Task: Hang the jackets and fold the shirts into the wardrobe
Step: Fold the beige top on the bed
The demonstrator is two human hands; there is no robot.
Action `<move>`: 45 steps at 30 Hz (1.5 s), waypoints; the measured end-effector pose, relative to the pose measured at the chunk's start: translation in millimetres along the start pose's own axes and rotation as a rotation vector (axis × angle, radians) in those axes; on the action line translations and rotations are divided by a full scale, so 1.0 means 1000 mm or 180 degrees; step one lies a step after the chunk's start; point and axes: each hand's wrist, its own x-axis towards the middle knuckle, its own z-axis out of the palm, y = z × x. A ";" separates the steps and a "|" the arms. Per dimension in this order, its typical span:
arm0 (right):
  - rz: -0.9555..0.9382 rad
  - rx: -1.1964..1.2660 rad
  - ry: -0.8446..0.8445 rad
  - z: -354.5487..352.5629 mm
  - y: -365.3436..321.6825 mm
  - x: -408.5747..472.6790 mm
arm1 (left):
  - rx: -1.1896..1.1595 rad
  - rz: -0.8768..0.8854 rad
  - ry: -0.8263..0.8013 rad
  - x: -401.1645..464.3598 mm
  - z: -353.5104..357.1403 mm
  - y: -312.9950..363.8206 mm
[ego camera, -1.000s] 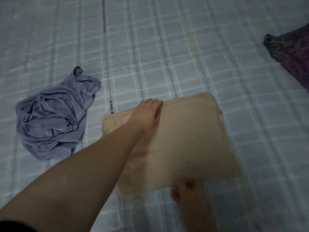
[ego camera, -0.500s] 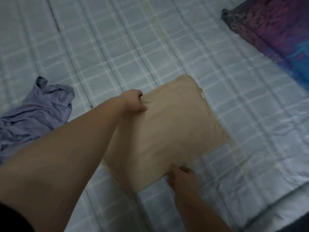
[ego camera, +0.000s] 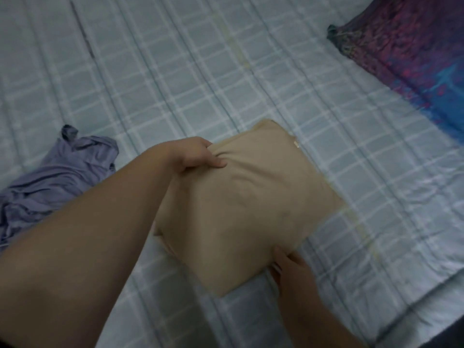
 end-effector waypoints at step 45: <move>-0.2057 -0.3258 -0.0250 0.090 -0.093 0.098 | -0.1372 -0.0164 0.3001 -0.092 0.083 -0.159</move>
